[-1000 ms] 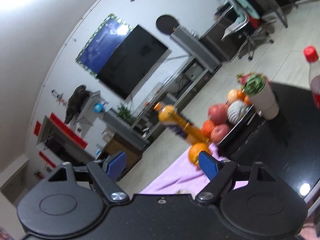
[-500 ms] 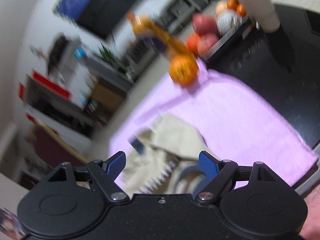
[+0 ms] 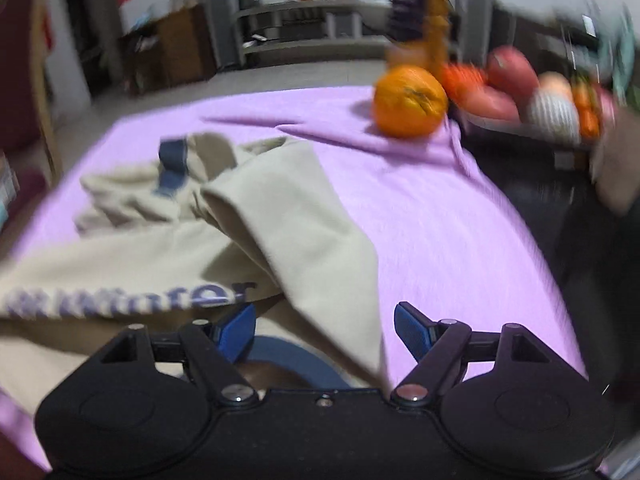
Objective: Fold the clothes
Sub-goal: 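Lift the sweatshirt with both tools and shake it out in the air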
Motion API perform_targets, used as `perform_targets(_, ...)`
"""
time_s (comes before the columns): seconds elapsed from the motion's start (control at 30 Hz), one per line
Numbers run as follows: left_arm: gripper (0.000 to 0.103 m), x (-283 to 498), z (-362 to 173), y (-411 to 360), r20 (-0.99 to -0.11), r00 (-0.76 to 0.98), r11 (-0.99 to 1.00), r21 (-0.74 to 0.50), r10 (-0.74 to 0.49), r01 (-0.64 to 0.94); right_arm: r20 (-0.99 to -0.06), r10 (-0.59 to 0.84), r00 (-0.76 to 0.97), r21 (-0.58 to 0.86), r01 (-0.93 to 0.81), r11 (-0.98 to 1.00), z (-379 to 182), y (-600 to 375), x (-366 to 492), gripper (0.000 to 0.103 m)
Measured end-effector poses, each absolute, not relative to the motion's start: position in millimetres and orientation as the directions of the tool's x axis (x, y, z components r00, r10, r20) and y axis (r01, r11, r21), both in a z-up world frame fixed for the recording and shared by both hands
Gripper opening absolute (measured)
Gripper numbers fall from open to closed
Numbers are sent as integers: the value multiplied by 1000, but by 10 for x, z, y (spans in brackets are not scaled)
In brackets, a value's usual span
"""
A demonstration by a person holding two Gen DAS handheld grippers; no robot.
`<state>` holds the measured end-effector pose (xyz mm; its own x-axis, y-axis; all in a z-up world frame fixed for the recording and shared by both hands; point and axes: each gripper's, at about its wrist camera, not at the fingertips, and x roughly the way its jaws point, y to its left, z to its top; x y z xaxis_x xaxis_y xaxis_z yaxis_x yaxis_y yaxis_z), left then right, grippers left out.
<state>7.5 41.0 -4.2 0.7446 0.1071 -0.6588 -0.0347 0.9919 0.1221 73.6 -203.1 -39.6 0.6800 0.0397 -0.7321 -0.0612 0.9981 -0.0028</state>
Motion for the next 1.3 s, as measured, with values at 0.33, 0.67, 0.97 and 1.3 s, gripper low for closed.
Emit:
perform_targets(0.33,6,106,-52,498,-677,732,997,68,80,-46,-672,70,737,359,242,902,-351,-3012,779,13)
perform_targets(0.67,3,144,-147,530,-724,689,999,30,42,-30,-660,210,721,493,206,845,-505,-3083,845,3)
perform_targets(0.97,3,475,1048,1042,-676,723,954,-288,-144,-79,-508,374,776,716,140,684,722,-3117,903,2)
perform_targets(1.3,2,-574,2650,2237,-191,961,641,-768,-200,-19,-93,369,925,788,-159,595,2873,-3428,-145,2)
